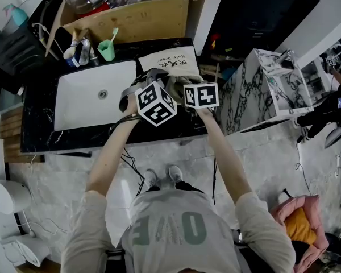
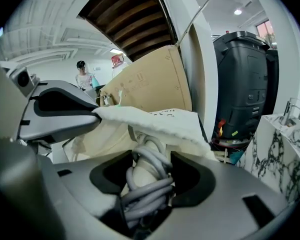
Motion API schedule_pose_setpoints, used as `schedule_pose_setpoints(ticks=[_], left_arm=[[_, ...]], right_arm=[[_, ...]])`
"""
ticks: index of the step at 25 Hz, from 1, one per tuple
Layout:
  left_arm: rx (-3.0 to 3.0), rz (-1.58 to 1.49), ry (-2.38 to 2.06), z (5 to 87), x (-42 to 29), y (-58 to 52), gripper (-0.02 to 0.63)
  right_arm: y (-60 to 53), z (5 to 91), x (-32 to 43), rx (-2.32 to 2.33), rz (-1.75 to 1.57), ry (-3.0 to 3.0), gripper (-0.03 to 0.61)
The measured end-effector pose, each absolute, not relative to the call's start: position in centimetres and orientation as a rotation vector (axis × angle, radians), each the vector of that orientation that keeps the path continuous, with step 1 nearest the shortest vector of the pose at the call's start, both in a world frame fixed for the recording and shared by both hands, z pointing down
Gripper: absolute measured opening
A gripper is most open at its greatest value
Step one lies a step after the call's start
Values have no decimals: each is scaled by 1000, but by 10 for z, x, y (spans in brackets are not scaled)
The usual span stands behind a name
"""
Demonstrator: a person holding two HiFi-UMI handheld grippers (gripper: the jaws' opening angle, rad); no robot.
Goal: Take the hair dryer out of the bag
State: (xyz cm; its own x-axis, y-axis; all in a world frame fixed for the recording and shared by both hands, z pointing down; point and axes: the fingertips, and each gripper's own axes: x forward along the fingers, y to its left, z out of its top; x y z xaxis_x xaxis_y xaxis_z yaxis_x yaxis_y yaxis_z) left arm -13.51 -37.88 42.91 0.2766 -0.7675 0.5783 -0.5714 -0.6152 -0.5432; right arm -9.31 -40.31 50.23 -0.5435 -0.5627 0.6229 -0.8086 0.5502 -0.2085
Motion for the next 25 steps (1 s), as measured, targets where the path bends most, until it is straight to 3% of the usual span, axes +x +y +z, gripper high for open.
schedule_pose_setpoints(ticks=[25], left_arm=[[-2274, -1331, 1215, 445, -124, -355, 41]], right_arm=[[-264, 496, -54, 1102, 807, -2373, 253]])
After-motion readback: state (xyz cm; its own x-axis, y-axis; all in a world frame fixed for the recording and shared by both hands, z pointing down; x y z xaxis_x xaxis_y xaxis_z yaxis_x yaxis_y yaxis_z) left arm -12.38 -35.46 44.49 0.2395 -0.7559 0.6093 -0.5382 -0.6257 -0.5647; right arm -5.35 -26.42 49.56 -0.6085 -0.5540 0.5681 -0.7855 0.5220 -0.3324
